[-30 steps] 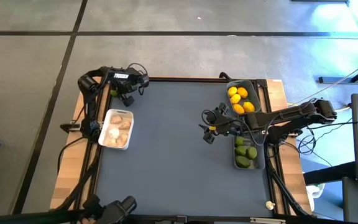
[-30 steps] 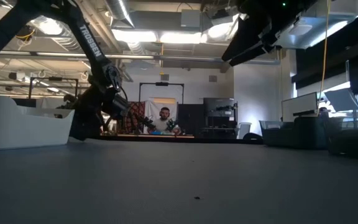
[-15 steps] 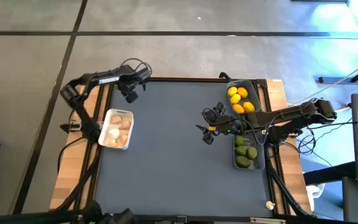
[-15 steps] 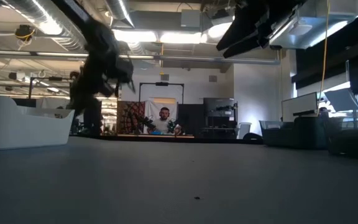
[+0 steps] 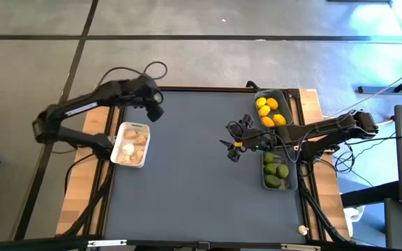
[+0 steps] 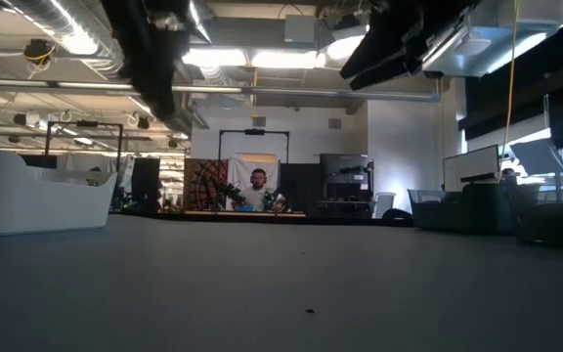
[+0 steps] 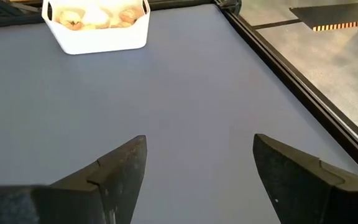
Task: Sort produce into baskets
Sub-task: Put the lime into the black bin
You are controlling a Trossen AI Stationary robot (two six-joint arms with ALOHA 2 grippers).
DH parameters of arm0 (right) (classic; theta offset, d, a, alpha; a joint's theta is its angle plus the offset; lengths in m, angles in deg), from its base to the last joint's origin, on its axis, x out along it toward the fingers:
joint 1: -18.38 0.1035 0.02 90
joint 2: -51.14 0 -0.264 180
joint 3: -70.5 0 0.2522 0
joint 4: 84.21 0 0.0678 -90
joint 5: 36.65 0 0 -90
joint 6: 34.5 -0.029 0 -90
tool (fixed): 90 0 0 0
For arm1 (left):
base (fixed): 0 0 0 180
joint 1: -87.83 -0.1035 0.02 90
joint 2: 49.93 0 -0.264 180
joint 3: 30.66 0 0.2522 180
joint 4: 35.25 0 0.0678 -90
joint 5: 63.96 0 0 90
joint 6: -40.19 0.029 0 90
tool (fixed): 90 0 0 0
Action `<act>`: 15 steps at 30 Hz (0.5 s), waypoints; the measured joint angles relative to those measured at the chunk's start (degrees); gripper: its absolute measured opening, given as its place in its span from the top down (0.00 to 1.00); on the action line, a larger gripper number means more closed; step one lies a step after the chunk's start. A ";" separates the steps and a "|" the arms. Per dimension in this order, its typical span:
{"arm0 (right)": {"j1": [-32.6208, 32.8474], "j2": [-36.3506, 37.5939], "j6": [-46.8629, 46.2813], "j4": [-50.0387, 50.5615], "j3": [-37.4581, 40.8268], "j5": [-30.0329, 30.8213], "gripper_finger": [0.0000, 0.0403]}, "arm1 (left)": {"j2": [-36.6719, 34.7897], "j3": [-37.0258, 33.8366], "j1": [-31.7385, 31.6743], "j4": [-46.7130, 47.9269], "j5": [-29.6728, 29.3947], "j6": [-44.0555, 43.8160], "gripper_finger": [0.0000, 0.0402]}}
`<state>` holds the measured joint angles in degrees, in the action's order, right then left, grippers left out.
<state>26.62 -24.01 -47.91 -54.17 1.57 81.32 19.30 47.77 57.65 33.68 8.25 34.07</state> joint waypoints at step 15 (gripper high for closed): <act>0.01 -1.94 10.26 -16.84 0.00 -6.02 0.28 | -7.40 0.01 16.09 -24.15 18.91 -5.81 0.53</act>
<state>26.63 -25.95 -37.65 -71.00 1.57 75.29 11.90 47.78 73.74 9.53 27.16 28.26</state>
